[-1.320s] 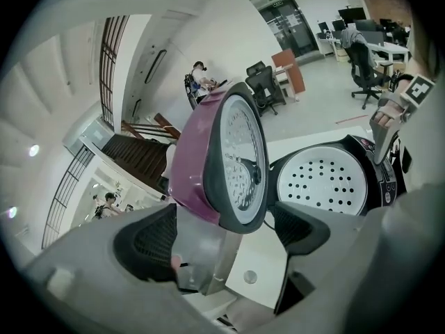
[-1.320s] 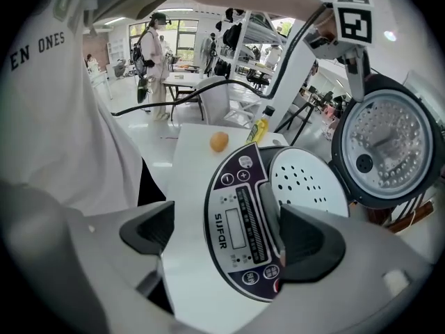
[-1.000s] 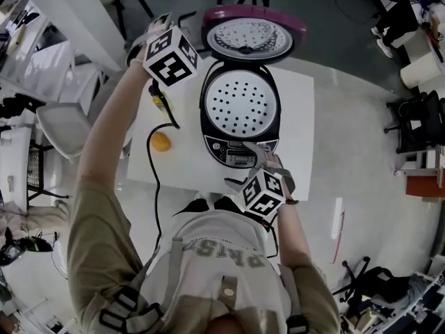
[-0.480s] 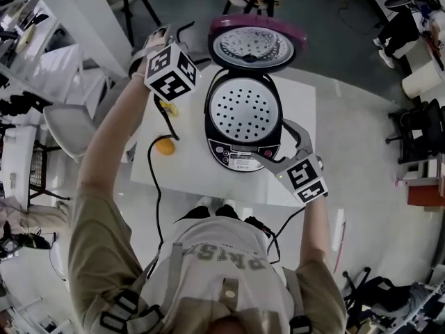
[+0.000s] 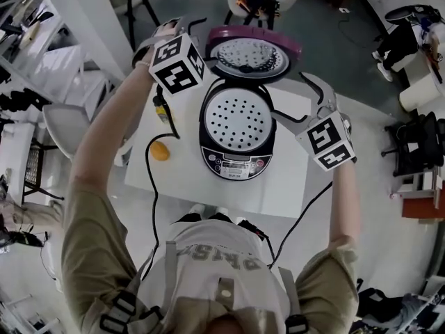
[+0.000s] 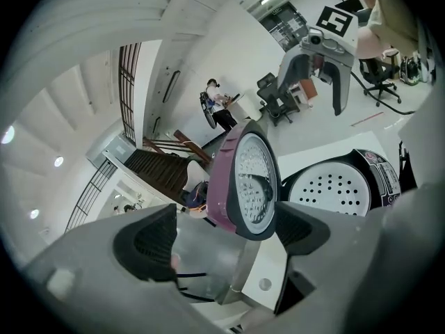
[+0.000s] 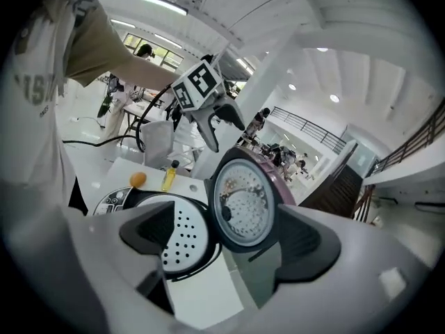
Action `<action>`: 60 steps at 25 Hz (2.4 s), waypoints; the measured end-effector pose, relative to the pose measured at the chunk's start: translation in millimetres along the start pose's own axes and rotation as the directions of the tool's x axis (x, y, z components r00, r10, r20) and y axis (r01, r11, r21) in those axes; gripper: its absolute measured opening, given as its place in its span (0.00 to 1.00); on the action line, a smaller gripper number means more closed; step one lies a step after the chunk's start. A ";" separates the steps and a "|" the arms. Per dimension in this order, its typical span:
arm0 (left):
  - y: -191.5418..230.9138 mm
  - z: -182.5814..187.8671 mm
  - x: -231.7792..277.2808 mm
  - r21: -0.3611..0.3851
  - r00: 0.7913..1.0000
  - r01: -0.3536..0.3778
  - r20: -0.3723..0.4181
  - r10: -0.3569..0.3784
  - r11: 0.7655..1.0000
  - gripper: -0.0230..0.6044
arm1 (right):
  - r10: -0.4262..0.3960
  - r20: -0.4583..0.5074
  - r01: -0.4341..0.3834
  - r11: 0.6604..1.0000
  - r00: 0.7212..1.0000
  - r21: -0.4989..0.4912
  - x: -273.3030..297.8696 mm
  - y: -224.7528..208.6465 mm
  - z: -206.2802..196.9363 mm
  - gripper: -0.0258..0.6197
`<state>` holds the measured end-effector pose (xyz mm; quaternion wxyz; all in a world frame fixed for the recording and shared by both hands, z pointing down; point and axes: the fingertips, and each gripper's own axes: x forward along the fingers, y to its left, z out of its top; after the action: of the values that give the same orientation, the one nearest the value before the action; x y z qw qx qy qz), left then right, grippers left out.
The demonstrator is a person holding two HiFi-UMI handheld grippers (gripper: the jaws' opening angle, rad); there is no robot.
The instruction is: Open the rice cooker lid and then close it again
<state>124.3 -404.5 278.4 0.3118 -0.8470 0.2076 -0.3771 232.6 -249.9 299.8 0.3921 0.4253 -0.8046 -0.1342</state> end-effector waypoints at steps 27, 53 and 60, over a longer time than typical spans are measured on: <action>-3.4 -2.9 49.5 0.051 0.970 0.215 -0.126 -0.207 0.975 0.74 | 0.160 -0.228 -0.196 0.970 0.960 -0.145 94.7 -99.2 -16.7 0.56; -30.8 0.4 25.6 0.113 0.978 0.187 -0.109 -0.175 0.976 0.39 | 0.166 -0.211 -0.200 0.968 0.963 -0.149 73.6 -68.6 -14.4 0.36; -59.8 1.7 5.1 0.135 0.974 0.216 -0.106 -0.203 0.967 0.39 | 0.199 -0.234 -0.240 0.957 0.952 -0.164 55.2 -38.9 -17.0 0.35</action>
<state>135.7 -363.9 321.1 0.3215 -0.8211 0.1029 -0.4603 249.6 -314.9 318.1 0.5282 0.3053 -0.7833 -0.1191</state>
